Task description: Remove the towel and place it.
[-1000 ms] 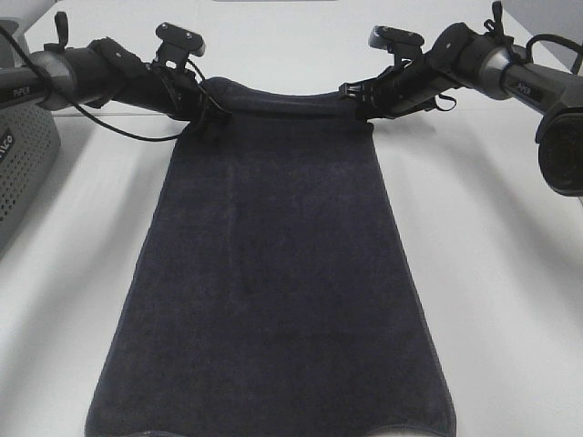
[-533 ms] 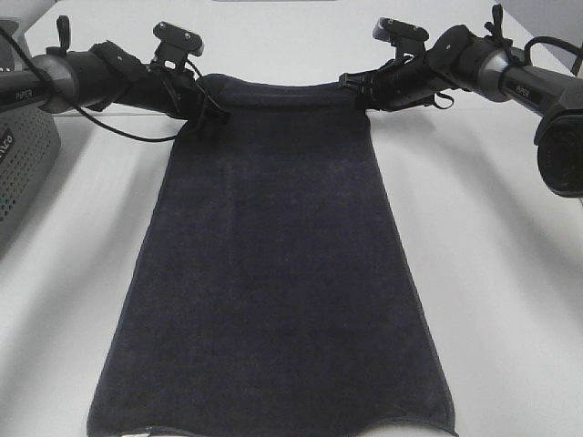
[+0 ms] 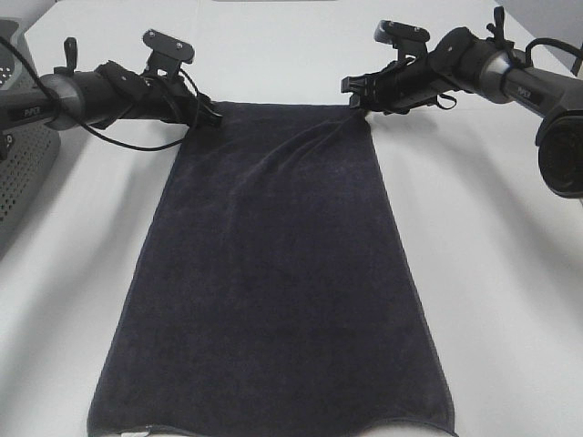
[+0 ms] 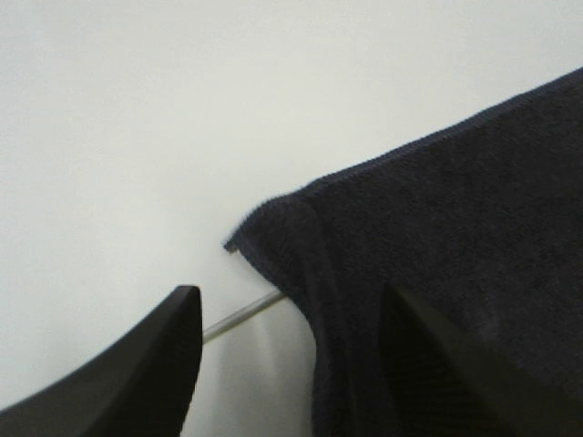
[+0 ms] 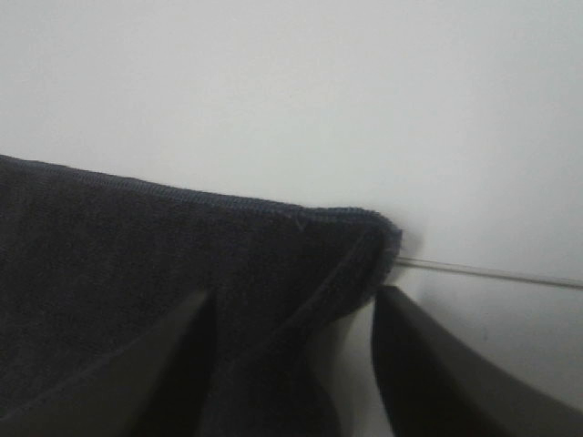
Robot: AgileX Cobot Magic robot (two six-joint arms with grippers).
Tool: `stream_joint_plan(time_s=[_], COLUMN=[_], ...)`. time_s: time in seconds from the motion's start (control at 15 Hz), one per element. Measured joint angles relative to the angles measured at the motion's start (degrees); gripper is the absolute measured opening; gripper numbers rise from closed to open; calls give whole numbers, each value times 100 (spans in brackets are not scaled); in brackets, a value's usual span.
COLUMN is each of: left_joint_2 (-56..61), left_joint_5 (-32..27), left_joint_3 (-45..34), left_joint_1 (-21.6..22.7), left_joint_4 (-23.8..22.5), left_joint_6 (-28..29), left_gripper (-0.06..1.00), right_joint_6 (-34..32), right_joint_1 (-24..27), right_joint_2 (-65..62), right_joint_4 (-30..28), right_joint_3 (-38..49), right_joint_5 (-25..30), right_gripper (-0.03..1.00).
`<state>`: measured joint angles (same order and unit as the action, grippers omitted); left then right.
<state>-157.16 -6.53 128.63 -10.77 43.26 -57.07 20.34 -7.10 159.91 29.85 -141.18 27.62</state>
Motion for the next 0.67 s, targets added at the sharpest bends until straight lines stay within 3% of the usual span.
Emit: stream_joint_plan(time_s=[0.07,0.2,0.47,0.67], left_joint_2=[-6,-6,166,544], left_joint_5=[109,172,-17,-699], left_joint_3=[0,0,0,0], left_joint_1=[0,0,0,0], left_joint_4=[6,6,6,6], left_joint_6=[0,0,0,0], left_gripper=[58,60,60,60], right_joint_6=[0,0,0,0], right_joint_1=[0,0,0,0], right_joint_2=[0,0,-155,-596], right_joint_4=[0,0,-115,-126], right_joint_3=[0,0,0,0], right_joint_5=[0,34,269,791], right_gripper=[60,68,70,70])
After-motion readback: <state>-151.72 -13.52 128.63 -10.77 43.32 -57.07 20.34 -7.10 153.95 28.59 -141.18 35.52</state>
